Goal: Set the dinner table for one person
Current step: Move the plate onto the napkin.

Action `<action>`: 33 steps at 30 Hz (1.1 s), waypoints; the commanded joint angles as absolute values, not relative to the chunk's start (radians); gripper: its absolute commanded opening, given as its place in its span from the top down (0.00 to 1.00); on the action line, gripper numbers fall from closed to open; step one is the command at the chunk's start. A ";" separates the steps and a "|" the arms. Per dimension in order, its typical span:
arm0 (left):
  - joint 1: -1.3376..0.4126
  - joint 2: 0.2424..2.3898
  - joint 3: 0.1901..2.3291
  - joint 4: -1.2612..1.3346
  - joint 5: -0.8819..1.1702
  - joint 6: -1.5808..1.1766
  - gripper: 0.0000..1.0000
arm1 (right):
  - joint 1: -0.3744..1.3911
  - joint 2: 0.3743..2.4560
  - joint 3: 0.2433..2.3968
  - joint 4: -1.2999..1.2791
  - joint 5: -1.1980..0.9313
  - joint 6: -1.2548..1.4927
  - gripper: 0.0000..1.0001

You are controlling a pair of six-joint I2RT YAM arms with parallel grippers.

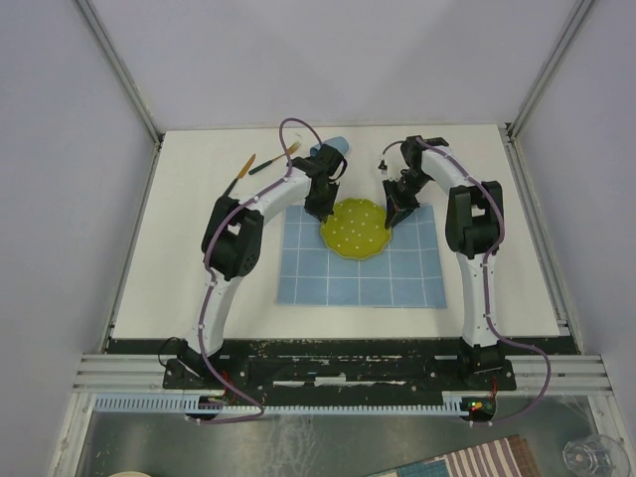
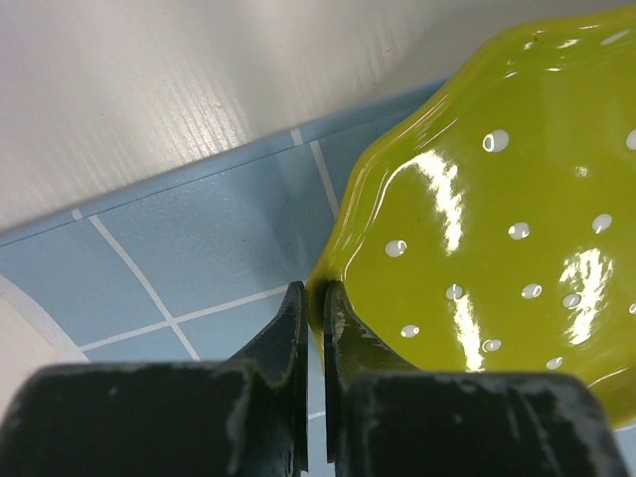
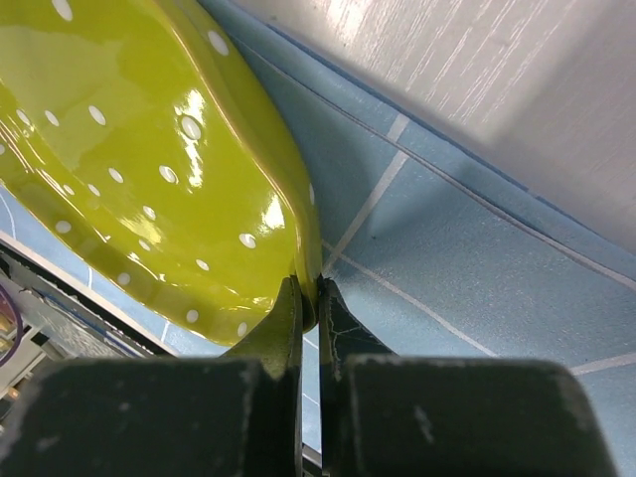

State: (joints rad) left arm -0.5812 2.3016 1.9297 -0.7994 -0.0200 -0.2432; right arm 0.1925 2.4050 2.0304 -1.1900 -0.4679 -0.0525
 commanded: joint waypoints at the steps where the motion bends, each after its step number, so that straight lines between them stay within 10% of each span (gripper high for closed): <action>1: -0.610 2.332 1.984 -0.774 0.050 -0.243 0.97 | 0.220 2.330 2.067 -1.187 -0.535 -0.099 0.98; 33: -0.623 2.334 2.191 -1.095 0.245 -0.088 0.97 | 0.320 2.239 2.011 -1.369 -0.619 -0.214 0.98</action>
State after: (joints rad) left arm -0.5781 2.3737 2.1094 -1.1324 0.1310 -0.1547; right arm 0.2512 2.3234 2.0014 -1.3296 -0.4324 -0.1535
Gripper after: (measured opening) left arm 0.064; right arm 0.046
